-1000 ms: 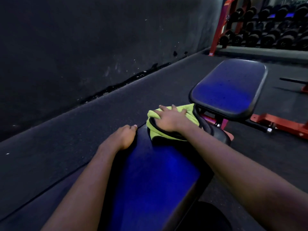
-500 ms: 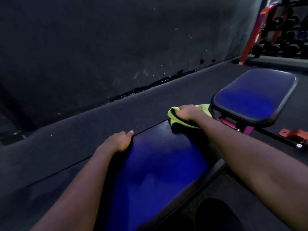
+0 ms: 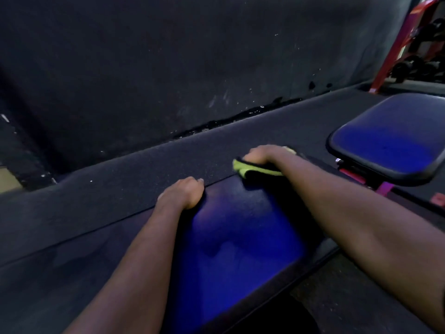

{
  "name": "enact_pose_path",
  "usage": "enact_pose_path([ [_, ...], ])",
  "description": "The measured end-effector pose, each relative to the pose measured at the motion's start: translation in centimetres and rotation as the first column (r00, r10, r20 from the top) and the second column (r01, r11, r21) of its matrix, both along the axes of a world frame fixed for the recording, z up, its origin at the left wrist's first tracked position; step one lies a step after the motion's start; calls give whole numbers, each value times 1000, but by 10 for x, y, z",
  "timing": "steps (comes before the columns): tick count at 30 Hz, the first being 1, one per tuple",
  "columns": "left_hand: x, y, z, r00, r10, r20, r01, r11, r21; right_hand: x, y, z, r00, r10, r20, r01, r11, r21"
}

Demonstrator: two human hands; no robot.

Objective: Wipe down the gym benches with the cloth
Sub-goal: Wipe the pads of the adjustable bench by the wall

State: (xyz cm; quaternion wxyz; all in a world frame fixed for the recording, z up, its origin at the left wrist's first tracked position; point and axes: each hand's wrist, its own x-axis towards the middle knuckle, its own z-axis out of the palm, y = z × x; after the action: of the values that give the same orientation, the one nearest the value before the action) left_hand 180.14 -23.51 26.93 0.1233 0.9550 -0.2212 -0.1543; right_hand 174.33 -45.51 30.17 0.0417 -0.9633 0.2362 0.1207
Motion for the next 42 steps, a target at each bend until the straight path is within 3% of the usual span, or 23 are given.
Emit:
enact_pose_path([
  [3,-1,1,0,1000,3,8,-3,1000,-24,2,27,-8,987,142,68,-141,990,-26],
  [7,3,3,-3,1000,13,8,-12,999,-32,-23,-18,-6,979,80,188,-98,991,90],
  [11,4,3,-3,1000,21,0,-21,999,-43,-30,-47,-6,981,-54,185,44,997,59],
  [19,-16,58,12,979,146,142,-139,989,-58,-13,-6,-6,989,40,140,-34,998,-43],
  [24,-14,120,8,962,231,143,-237,971,24,-9,36,-3,984,119,129,-114,992,-44],
  [29,-14,165,11,939,310,151,-314,950,2,2,120,-2,954,264,141,-260,964,-45],
  [35,-16,213,18,901,401,164,-402,915,-30,16,221,-13,846,482,230,-495,869,-3],
  [39,-18,243,18,882,435,179,-437,899,-29,11,177,-8,895,394,208,-418,904,86],
  [42,-21,273,20,871,449,197,-452,891,-35,14,175,-4,930,345,128,-354,934,49],
])
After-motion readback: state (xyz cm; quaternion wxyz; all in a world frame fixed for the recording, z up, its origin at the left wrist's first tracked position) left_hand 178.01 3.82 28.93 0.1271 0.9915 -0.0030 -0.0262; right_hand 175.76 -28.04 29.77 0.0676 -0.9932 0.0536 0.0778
